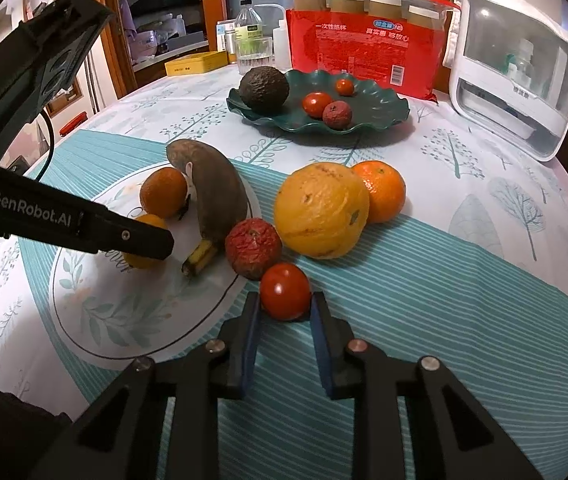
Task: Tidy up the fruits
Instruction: 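Grasp the small red tomato with the right tool while the left tool grasps an orange, then lift and carry the tomato and orange over the green plate with both tools, then open the right tool to drop the tomato while the left tool drops the orange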
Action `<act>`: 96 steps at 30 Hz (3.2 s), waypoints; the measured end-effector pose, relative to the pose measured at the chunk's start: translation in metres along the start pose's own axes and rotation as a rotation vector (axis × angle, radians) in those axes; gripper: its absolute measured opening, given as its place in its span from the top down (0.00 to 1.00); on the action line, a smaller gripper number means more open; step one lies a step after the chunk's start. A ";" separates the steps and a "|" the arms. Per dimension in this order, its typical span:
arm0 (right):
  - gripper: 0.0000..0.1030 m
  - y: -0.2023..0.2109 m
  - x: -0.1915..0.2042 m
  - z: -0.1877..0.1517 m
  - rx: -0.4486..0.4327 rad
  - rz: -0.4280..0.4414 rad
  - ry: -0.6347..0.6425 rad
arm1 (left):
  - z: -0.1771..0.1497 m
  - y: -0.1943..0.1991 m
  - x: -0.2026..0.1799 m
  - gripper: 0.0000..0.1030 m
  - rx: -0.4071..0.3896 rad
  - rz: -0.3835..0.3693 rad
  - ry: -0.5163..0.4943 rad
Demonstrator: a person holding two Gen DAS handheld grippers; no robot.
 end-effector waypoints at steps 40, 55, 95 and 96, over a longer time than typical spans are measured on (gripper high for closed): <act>0.77 0.019 0.034 0.120 -0.137 -0.149 -0.014 | 0.162 0.121 0.078 0.72 -0.208 0.102 -0.194; 0.77 -0.022 0.012 0.175 -0.137 -0.193 -0.077 | 0.258 0.081 0.054 0.72 -0.217 0.021 -0.279; 0.57 -0.032 -0.007 0.169 -0.067 -0.181 -0.210 | 0.238 0.075 0.062 0.35 -0.182 -0.030 -0.161; 0.56 -0.025 -0.007 0.166 -0.072 -0.183 -0.215 | 0.232 0.081 0.061 0.35 -0.185 -0.027 -0.163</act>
Point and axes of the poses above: each gripper's, at about its wrist camera, not at the fingertips, and y roughly against the way its jaws point, x to its left, z to its top, the point moved 8 cm from there along -y, roughly the way its jaws point, and after that the axes turned 7 degrees about x, right-handed, at the moved point
